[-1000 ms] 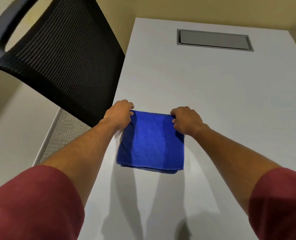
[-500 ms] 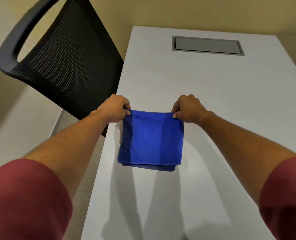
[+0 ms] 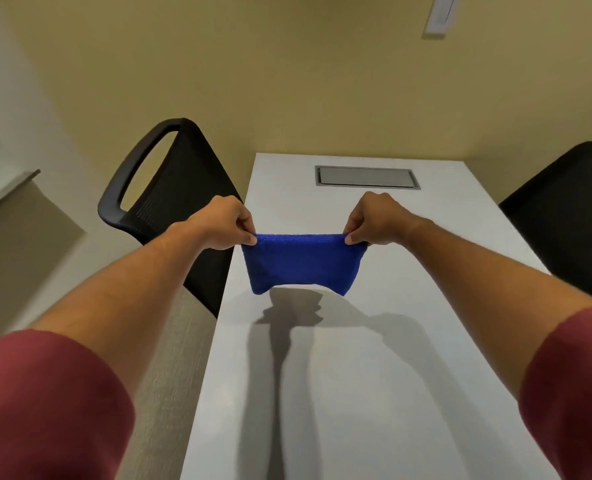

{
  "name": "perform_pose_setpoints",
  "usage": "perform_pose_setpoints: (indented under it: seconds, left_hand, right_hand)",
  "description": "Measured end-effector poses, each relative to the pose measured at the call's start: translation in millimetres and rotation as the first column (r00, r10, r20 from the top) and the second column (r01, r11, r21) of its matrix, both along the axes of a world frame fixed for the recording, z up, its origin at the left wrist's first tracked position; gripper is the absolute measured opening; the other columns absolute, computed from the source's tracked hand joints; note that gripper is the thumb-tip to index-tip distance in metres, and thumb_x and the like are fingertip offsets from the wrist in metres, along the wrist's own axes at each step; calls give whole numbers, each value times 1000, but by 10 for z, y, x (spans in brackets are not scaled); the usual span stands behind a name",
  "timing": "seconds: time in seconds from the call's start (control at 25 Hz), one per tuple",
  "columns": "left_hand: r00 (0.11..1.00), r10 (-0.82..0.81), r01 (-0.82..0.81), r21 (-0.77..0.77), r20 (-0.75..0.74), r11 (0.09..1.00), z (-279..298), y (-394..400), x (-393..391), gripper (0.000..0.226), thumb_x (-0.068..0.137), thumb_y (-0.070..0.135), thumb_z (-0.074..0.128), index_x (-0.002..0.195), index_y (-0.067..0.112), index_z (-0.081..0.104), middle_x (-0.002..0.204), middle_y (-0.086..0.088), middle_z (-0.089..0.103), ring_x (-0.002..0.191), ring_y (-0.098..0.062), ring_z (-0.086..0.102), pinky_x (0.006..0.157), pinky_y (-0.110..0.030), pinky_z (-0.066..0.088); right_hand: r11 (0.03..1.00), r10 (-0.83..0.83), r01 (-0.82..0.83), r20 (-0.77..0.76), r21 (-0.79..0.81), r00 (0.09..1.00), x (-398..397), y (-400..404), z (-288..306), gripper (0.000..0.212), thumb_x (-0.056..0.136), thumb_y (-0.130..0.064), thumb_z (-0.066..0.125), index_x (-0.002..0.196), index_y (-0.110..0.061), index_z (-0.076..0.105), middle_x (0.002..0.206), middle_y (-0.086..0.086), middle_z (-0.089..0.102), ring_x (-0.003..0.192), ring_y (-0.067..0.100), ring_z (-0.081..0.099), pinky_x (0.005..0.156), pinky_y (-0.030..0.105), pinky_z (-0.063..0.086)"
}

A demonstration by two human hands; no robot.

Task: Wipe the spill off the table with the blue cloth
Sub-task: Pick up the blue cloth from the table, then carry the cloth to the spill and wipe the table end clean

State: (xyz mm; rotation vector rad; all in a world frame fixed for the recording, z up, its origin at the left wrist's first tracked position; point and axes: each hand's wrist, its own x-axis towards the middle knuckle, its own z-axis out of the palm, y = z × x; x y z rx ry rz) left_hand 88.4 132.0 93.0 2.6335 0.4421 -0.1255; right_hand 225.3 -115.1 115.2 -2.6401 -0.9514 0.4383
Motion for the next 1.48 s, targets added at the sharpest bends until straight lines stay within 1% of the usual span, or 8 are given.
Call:
perform_pose_setpoints:
  seconds: [0.12, 0.28, 0.4, 0.68, 1.0, 1.08, 1.2, 1.48]
  left_hand:
    - [999, -30, 29, 33, 35, 999, 377, -169, -34, 14, 84, 22, 76, 73, 27, 67, 76, 6, 68, 74, -10, 65, 57, -19, 43]
    - [997, -34, 30, 48, 74, 998, 746, -433, -62, 12, 80, 26, 80, 72, 20, 72, 71, 2, 72, 70, -11, 68, 57, -21, 48]
    - [997, -45, 44, 23, 62, 999, 964, -742, -101, 11, 79, 24, 80, 76, 15, 74, 74, -3, 75, 71, -14, 72, 64, -26, 59]
    - [998, -31, 29, 37, 54, 999, 1374, -1823, -353, 7, 81, 20, 78, 77, 16, 75, 74, -1, 75, 72, -12, 73, 58, -19, 54]
    - [993, 35, -41, 57, 113, 998, 1786, -3147, -780, 9, 79, 17, 80, 79, 9, 75, 74, -6, 75, 70, -14, 73, 58, -19, 56]
    - [993, 30, -36, 52, 113, 998, 1817, -3406, -832, 9, 79, 16, 81, 78, 9, 75, 73, -6, 75, 70, -14, 73, 59, -20, 57]
    - [996, -6, 0, 70, 87, 998, 1772, -3752, -885, 9, 78, 17, 81, 76, 12, 74, 70, -3, 74, 63, -9, 71, 50, -14, 51]
    - [995, -85, 81, 64, 51, 995, 1413, -4239, -931, 9, 78, 19, 82, 77, 12, 76, 71, -4, 75, 62, -10, 70, 50, -15, 49]
  right_hand:
    - [1000, -6, 6, 37, -3, 999, -62, -191, 394, 5, 79, -12, 79, 84, -14, 80, 77, 1, 75, 65, 12, 69, 68, 26, 58]
    - [999, -42, 42, 42, -1, 998, -89, -544, 817, 5, 76, -15, 84, 76, -15, 78, 68, -2, 73, 56, 10, 68, 55, 19, 54]
    - [999, -50, 50, 25, -13, 998, -129, -884, 1049, 7, 75, -13, 85, 76, -12, 78, 73, 5, 75, 59, 14, 70, 58, 22, 59]
    - [999, -28, 28, 5, -30, 1000, -388, -1902, 1389, 6, 78, -3, 81, 79, -8, 77, 82, 11, 76, 72, 22, 76, 68, 31, 64]
    - [997, -12, 11, 14, 79, 1000, -742, -3195, 1758, 12, 74, -1, 84, 84, -2, 78, 82, 13, 76, 71, 24, 77, 59, 25, 62]
    - [997, -15, 15, -1, 72, 1000, -823, -3447, 1772, 15, 74, -1, 83, 88, 0, 77, 85, 15, 76, 74, 26, 77, 64, 28, 64]
    - [998, -34, 35, -26, 42, 999, -953, -3787, 1712, 16, 76, 0, 82, 92, 2, 76, 88, 16, 76, 80, 28, 77, 73, 33, 64]
    - [990, -141, 141, -65, -7, 988, -1180, -4326, 1417, 17, 79, -1, 79, 95, 2, 76, 92, 16, 75, 86, 30, 76, 76, 34, 63]
